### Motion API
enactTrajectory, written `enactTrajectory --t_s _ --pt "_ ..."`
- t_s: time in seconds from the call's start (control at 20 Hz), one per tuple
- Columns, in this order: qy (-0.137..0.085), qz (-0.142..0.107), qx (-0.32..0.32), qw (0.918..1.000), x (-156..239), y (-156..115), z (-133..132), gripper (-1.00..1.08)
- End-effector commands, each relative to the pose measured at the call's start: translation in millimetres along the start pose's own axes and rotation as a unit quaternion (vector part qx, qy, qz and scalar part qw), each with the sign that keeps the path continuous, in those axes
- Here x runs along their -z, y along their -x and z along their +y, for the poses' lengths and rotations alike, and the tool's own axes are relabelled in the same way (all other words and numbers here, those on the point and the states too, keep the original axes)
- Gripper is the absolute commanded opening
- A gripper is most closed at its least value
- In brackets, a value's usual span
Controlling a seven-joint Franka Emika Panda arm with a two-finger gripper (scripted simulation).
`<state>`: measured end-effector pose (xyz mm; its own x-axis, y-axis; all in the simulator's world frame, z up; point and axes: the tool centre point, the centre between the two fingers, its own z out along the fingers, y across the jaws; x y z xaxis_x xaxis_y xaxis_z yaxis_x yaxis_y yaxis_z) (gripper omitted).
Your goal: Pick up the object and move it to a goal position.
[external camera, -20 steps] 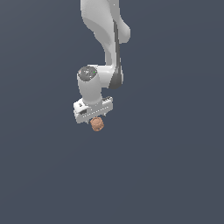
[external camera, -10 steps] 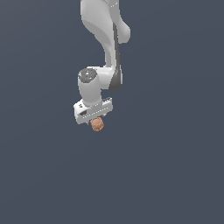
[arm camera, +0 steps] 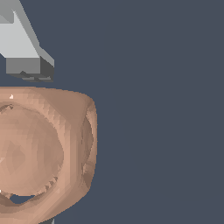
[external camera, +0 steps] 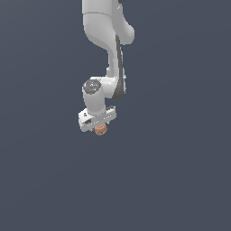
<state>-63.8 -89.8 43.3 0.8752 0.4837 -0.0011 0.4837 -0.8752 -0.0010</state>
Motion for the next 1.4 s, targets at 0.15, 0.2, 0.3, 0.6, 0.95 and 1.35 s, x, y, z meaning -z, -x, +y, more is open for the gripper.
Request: enactTrajectory --t_s 0.15,0.2,0.3,0.6,0.95,1.35 --pt "0.000 0.001 0.000 1.0000 -4.0 -0.6 0.7 -1.00" --pt "0.000 0.001 0.000 1.0000 -4.0 -0.6 0.7 -1.00" --pt "0.000 0.001 0.000 1.0000 -4.0 -0.6 0.7 -1.00" --pt "0.001 0.001 0.000 1.0000 -3.1 -0.7 1.2 -1.00" --pt "0.001 0.001 0.000 1.0000 8.1 7.8 6.0 -1.00" --pt "0.001 0.001 0.000 1.0000 49.6 38.7 23.8 -1.00"
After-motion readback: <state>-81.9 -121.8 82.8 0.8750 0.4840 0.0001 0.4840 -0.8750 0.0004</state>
